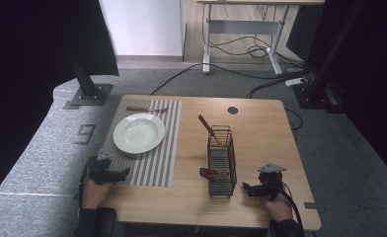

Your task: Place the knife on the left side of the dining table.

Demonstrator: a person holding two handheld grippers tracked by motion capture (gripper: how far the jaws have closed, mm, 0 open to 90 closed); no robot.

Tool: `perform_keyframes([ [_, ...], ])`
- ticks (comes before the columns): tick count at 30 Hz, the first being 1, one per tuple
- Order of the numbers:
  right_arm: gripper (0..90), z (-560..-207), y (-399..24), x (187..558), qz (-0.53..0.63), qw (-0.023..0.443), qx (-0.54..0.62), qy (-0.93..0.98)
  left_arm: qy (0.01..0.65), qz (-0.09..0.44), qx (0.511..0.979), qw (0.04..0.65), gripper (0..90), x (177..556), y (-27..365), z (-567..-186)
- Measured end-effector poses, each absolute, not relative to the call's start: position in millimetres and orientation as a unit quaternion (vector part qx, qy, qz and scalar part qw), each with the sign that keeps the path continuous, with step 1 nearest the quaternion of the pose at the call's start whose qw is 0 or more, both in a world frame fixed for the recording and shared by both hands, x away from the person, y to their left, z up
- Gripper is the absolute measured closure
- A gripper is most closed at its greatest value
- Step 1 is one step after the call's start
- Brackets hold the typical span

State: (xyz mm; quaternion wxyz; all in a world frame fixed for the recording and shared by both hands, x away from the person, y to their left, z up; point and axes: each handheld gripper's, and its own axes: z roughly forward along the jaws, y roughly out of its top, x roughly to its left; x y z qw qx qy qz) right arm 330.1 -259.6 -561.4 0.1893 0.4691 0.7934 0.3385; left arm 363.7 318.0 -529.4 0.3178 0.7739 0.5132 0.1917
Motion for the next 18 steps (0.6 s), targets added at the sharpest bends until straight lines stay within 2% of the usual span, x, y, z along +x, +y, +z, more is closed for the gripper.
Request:
perform_keyframes([
  [18,0.0,-561,-259,330,0.338,0.19,0.47,0.793,0.488,0.195,0.779,0.342,0.7,369,300,-505],
])
